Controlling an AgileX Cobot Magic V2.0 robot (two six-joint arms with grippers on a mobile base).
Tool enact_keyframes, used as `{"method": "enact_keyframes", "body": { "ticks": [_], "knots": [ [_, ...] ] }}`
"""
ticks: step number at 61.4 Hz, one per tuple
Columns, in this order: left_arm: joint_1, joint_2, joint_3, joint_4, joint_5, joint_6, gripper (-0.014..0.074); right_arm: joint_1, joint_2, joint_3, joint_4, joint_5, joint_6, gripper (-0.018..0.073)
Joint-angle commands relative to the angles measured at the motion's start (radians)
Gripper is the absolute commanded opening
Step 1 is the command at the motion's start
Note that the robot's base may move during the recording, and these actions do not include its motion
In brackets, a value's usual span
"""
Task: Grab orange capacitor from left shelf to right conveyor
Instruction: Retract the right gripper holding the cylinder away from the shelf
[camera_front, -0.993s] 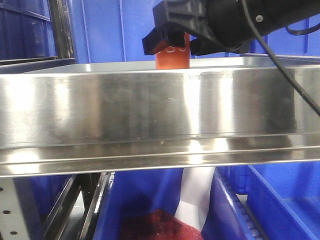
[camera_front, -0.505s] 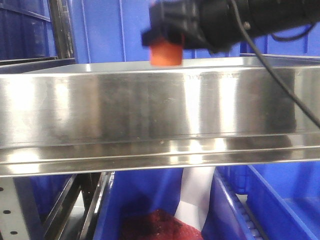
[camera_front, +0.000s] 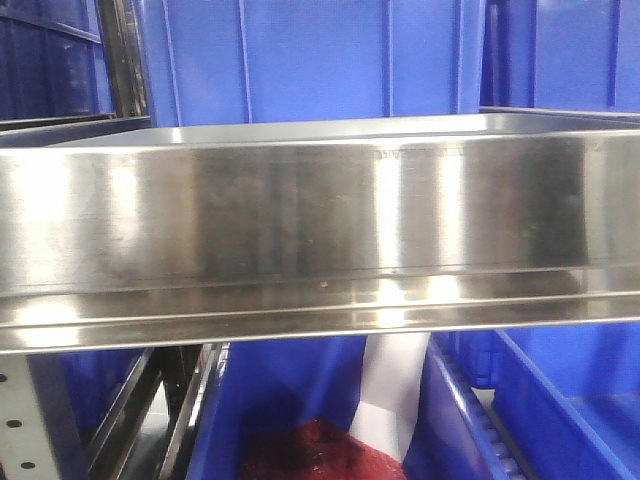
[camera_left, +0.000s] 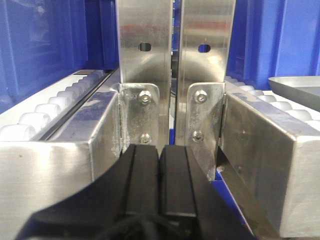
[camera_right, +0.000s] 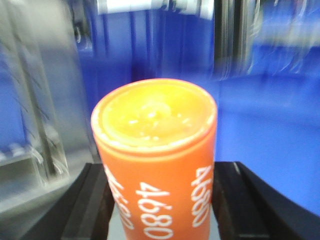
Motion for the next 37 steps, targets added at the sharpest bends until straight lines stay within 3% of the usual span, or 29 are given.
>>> {"method": "enact_keyframes", "body": {
  "ticks": [1, 19, 37],
  "knots": [
    [-0.005, -0.010, 0.026, -0.006, -0.090, -0.004, -0.0125, 0.001, -0.160, 0.007, 0.003, 0.071, -0.003, 0.0050],
    [-0.005, -0.010, 0.026, -0.006, -0.090, -0.004, -0.0125, -0.001, -0.597, 0.020, -0.007, 0.629, -0.045, 0.0050],
    [-0.005, -0.010, 0.026, -0.006, -0.090, -0.004, -0.0125, -0.001, -0.834, 0.025, -0.063, 0.888, -0.045, 0.0050]
  ]
}}
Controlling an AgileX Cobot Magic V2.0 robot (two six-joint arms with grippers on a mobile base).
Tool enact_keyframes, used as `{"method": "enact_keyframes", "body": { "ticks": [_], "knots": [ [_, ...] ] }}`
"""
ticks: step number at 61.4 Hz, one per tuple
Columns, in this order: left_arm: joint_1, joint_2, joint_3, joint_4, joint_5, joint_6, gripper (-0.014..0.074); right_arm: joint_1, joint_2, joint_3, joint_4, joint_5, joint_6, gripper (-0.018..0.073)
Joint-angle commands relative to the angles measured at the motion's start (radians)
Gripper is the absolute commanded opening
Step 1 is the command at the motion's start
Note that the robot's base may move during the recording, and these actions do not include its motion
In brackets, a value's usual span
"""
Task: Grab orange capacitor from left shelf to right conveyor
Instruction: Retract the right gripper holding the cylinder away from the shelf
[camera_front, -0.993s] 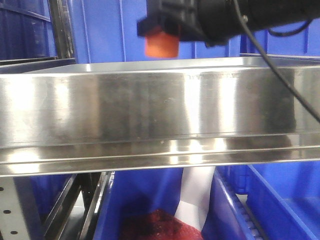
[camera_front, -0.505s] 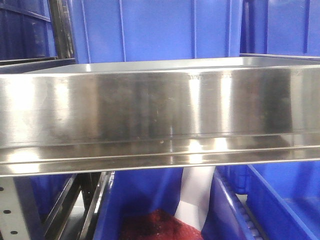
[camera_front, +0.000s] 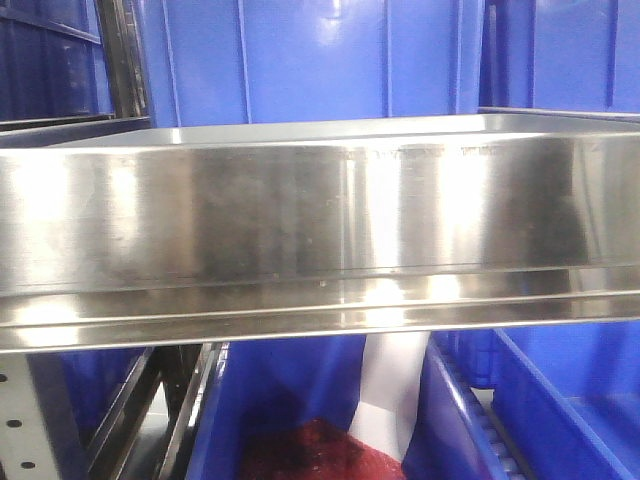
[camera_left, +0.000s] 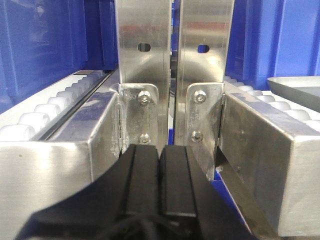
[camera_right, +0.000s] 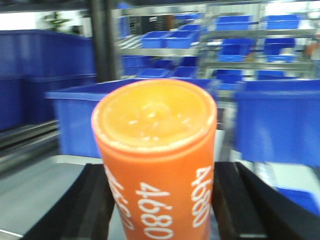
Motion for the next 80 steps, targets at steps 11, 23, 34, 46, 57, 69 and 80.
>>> {"method": "enact_keyframes", "body": {
  "ticks": [11, 23, 34, 46, 57, 69, 80],
  "knots": [
    [-0.005, -0.010, 0.026, -0.006, -0.090, -0.004, -0.0125, -0.001, -0.099, 0.021, -0.041, -0.029, -0.013, 0.0050],
    [-0.005, -0.010, 0.026, -0.006, -0.090, -0.004, -0.0125, -0.001, -0.106, 0.112, -0.034, -0.216, 0.004, 0.0050],
    [-0.005, -0.010, 0.026, -0.006, -0.090, -0.004, -0.0125, -0.001, -0.106, 0.190, -0.034, -0.388, 0.096, 0.0050],
    [-0.005, -0.010, 0.026, -0.006, -0.090, -0.004, -0.0125, -0.001, -0.105, 0.237, -0.036, -0.428, 0.101, 0.0050],
    [-0.005, -0.010, 0.026, -0.006, -0.090, -0.004, -0.0125, -0.001, -0.103, 0.245, -0.036, -0.428, 0.101, 0.0050],
    [-0.005, -0.010, 0.026, -0.006, -0.090, -0.004, -0.0125, -0.001, -0.103, 0.245, -0.036, -0.428, 0.101, 0.0050],
    [-0.005, -0.010, 0.026, -0.006, -0.090, -0.004, -0.0125, -0.001, -0.103, 0.245, -0.036, -0.428, 0.101, 0.0050]
  ]
}}
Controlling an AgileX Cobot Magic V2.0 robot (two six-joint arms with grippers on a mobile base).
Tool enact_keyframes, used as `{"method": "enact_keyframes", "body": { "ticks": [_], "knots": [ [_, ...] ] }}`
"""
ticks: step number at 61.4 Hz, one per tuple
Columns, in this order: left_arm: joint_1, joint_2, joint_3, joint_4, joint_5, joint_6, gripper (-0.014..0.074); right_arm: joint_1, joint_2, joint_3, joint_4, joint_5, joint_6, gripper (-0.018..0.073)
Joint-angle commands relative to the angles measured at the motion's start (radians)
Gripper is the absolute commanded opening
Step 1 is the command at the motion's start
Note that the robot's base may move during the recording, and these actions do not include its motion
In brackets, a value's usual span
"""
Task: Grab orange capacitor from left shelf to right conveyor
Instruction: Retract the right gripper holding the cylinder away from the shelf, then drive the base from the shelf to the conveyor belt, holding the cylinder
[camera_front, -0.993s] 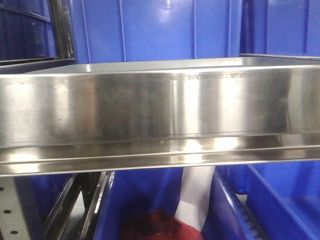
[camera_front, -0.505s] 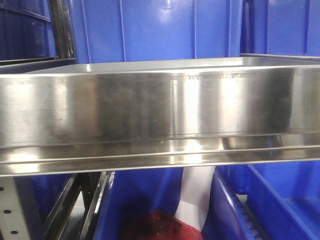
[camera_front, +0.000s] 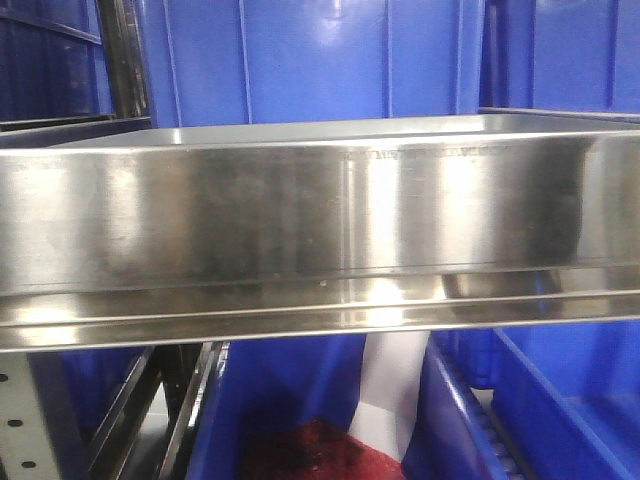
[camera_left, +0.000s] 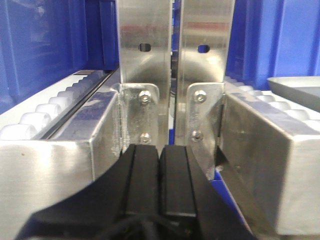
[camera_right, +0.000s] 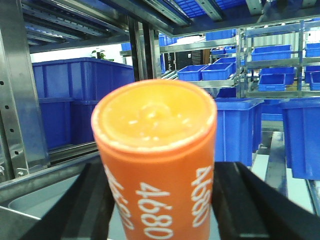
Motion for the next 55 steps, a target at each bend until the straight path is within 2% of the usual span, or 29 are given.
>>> {"method": "enact_keyframes", "body": {
  "ticks": [1, 55],
  "knots": [
    [-0.005, -0.010, 0.026, -0.006, -0.090, -0.004, -0.0125, -0.001, 0.017, -0.029, -0.018, -0.086, -0.003, 0.0050],
    [-0.005, -0.010, 0.026, -0.006, -0.092, -0.004, -0.0125, -0.001, 0.017, -0.029, -0.018, -0.086, -0.003, 0.0050]
  ]
}}
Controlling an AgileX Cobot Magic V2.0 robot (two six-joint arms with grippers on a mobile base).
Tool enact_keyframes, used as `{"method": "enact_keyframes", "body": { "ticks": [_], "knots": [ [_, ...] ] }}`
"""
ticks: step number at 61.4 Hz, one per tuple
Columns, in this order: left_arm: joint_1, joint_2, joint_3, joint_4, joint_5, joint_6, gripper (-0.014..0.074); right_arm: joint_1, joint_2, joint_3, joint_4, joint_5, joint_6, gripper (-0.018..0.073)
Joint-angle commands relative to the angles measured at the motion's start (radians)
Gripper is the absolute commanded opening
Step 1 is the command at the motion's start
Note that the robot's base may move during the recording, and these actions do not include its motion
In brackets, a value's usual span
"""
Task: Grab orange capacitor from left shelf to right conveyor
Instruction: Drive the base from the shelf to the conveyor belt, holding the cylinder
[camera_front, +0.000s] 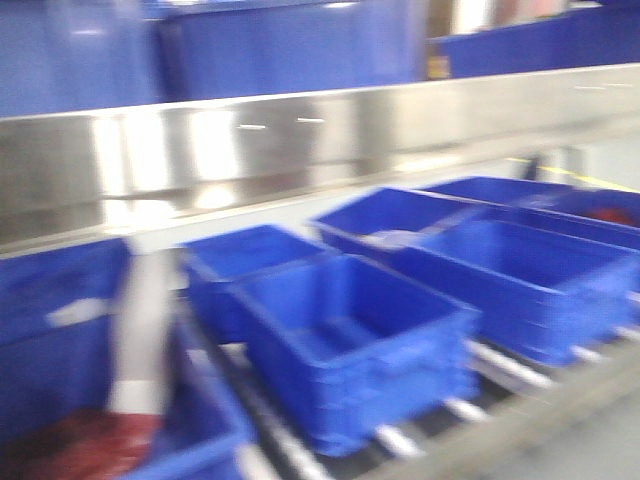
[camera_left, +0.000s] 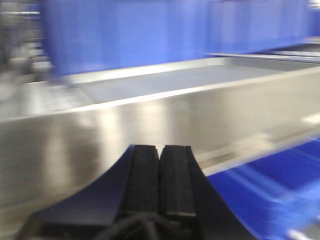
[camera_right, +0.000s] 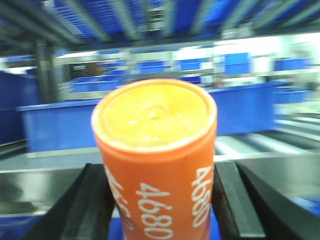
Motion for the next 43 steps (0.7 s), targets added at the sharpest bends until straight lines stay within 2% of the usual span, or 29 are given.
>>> {"method": "enact_keyframes", "body": {
  "ticks": [1, 43],
  "knots": [
    [-0.005, -0.010, 0.026, -0.006, -0.090, -0.004, -0.0125, -0.001, 0.017, -0.032, -0.018, -0.081, -0.003, 0.0050],
    [-0.005, -0.010, 0.026, -0.006, -0.090, -0.004, -0.0125, -0.001, 0.017, -0.032, -0.018, -0.081, -0.003, 0.0050]
  ]
}}
